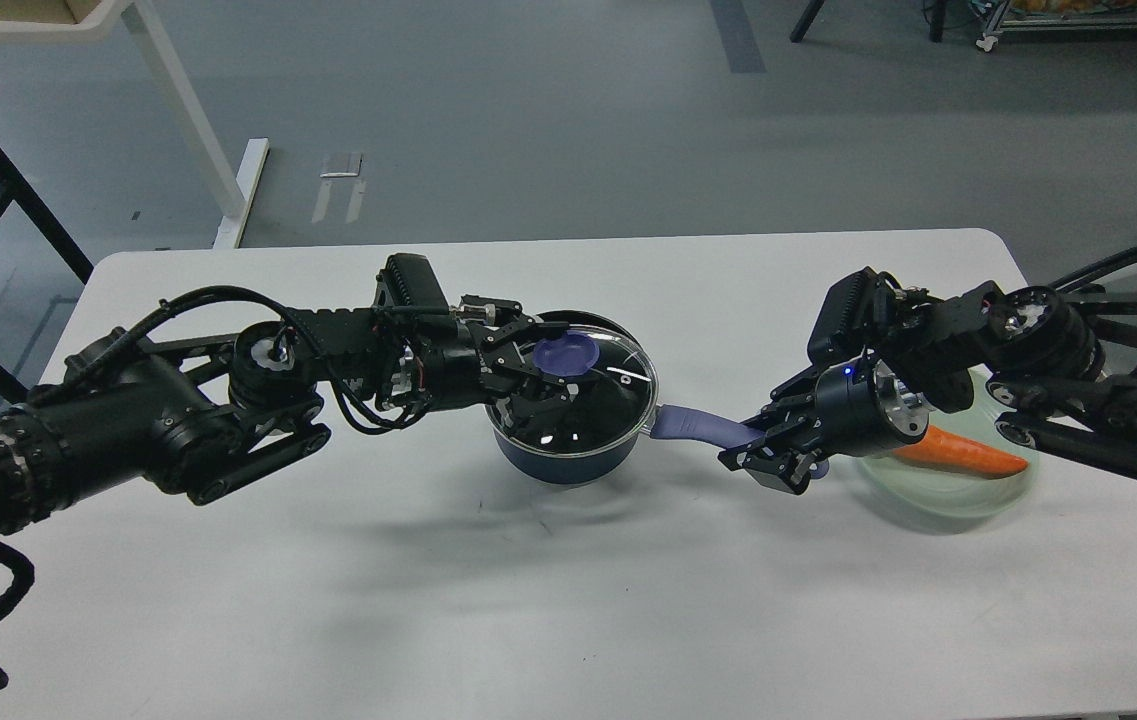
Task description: Open pot lid
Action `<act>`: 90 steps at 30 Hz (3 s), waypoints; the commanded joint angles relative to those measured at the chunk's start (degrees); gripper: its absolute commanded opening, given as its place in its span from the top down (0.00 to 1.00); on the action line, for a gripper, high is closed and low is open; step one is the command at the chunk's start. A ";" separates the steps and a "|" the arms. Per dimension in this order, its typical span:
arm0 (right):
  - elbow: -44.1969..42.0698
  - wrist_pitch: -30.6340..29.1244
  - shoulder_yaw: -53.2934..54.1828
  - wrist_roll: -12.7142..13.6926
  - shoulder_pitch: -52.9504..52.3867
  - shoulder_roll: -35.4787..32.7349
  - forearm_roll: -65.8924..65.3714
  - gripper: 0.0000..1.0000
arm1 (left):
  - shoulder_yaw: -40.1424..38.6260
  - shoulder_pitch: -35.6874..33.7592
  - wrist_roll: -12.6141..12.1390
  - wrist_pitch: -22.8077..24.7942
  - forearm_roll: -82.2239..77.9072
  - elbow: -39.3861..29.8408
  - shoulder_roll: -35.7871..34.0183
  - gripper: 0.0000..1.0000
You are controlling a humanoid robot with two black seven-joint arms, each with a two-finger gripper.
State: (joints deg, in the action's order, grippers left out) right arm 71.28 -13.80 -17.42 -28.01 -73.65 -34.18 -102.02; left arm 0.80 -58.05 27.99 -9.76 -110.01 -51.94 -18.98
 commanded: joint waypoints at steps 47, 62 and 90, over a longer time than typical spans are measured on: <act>0.00 0.09 0.02 0.01 0.61 -0.36 0.07 0.71 | 9.57 12.17 0.01 -18.24 1.20 -0.36 -29.46 0.59; -0.09 0.09 0.10 0.01 0.79 -0.18 0.07 0.69 | 9.57 13.22 0.01 -18.24 1.98 0.44 -28.92 0.15; 1.23 0.44 0.80 0.01 -0.35 -3.95 2.26 0.03 | 8.08 3.64 0.01 -9.85 36.61 -11.17 -32.00 0.01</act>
State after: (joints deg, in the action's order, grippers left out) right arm 71.74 -13.48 -17.12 -28.01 -73.46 -35.92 -100.99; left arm 8.95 -53.82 27.98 -20.39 -74.00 -63.11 -51.04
